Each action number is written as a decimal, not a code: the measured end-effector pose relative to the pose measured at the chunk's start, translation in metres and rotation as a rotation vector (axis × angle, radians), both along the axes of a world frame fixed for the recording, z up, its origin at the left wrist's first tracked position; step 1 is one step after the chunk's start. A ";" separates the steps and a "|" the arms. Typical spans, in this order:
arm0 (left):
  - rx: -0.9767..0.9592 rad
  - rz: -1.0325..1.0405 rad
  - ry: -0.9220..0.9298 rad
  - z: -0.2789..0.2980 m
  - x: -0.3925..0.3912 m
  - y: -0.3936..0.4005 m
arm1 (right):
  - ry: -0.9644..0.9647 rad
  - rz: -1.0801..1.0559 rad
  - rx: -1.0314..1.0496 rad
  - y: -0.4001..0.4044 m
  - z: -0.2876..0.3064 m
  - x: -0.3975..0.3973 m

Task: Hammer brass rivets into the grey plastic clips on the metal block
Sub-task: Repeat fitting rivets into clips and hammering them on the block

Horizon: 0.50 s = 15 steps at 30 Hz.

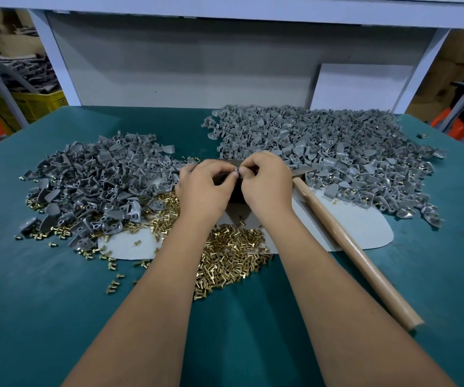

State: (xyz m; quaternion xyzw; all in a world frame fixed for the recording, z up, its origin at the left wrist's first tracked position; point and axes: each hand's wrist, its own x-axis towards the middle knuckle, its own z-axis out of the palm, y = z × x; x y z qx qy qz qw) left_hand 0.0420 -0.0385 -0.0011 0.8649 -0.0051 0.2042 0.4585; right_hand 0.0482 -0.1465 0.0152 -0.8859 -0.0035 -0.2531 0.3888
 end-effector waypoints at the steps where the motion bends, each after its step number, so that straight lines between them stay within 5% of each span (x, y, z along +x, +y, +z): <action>1: 0.001 0.002 0.001 0.000 0.000 -0.001 | -0.005 -0.003 -0.010 0.000 0.000 0.000; 6: -0.005 -0.018 0.017 0.000 0.000 0.001 | -0.052 0.048 0.022 -0.003 -0.006 -0.002; 15: -0.121 -0.052 0.037 0.002 0.002 0.003 | -0.011 0.088 0.483 -0.011 -0.002 -0.006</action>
